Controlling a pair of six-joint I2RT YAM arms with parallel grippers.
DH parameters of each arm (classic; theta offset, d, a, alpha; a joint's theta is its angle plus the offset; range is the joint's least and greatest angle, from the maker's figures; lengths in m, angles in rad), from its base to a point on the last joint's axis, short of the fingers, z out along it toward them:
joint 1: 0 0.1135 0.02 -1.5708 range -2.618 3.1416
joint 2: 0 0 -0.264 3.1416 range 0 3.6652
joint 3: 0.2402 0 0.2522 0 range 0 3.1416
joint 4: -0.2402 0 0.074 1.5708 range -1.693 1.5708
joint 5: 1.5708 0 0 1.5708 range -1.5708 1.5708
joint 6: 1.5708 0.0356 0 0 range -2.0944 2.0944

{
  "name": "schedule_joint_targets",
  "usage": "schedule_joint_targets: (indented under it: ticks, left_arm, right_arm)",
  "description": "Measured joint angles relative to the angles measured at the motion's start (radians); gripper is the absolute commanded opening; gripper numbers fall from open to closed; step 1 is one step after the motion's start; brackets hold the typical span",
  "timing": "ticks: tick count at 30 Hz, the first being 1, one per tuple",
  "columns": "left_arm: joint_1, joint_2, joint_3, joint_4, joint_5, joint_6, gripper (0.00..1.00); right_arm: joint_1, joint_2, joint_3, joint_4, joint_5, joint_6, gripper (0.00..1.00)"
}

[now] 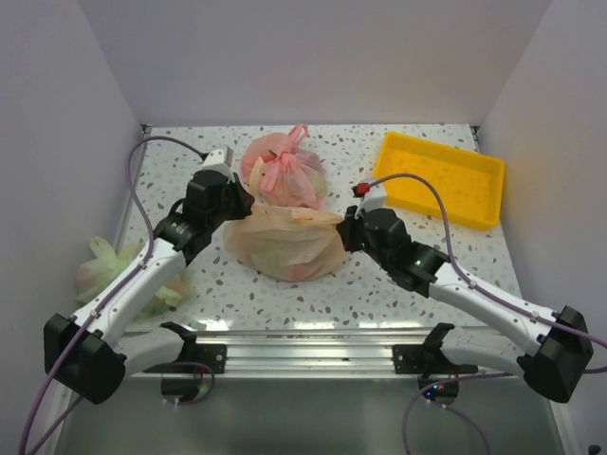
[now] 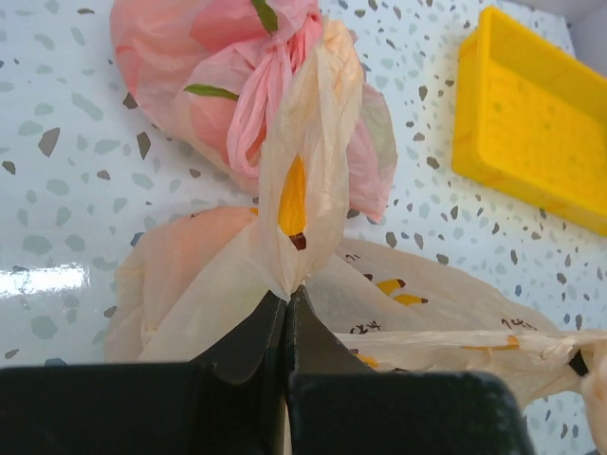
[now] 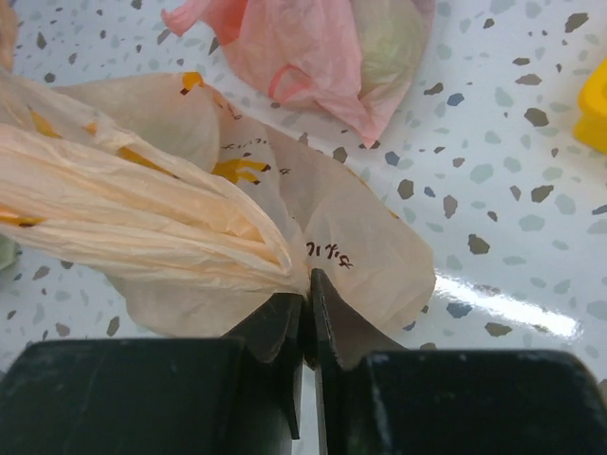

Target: Untie the knot of the plastic bag and take out the fruit

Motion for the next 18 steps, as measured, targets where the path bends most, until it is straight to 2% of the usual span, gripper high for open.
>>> schedule_joint_targets:
  ticks: [1, 2, 4, 5, 9, 12, 18]
  left_arm:
    - [0.001, -0.014, -0.006, 0.013, -0.003, -0.013, 0.00]
    - [0.004, -0.033, -0.019, 0.032, -0.005, -0.029, 0.00]
    - [0.015, -0.080, -0.065, 0.070, -0.003, -0.059, 0.00]
    - [0.021, -0.103, -0.093, 0.080, 0.000, -0.079, 0.00]
    - [0.026, -0.164, -0.189, 0.095, 0.016, -0.140, 0.00]
    - [0.026, -0.196, -0.233, 0.093, 0.026, -0.176, 0.00]
    - [0.026, -0.239, -0.246, 0.101, 0.028, -0.218, 0.00]
  right_arm:
    - [0.000, 0.016, 0.016, -0.004, 0.011, 0.005, 0.17]
    - [-0.001, 0.031, 0.032, -0.011, 0.018, 0.010, 0.33]
    - [-0.004, 0.048, 0.055, -0.034, 0.019, 0.028, 0.49]
    - [-0.005, 0.051, 0.061, -0.048, 0.020, 0.039, 0.64]
    - [0.017, 0.053, 0.114, -0.125, 0.029, 0.064, 0.88]
    - [0.043, 0.073, 0.195, -0.172, 0.046, 0.086, 0.99]
    - [0.088, 0.172, 0.309, -0.199, 0.092, 0.158, 0.98]
